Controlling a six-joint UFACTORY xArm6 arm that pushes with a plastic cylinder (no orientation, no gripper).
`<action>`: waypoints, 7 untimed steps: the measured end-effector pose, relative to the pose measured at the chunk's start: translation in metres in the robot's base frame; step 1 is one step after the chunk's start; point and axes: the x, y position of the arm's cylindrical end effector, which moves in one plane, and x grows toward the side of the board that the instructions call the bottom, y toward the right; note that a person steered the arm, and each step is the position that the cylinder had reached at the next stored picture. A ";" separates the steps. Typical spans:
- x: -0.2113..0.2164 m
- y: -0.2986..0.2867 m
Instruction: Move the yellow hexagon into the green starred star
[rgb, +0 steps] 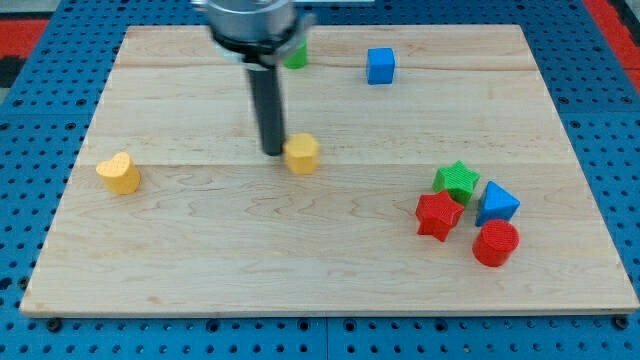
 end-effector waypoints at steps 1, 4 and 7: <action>0.010 0.047; 0.031 0.147; -0.062 0.130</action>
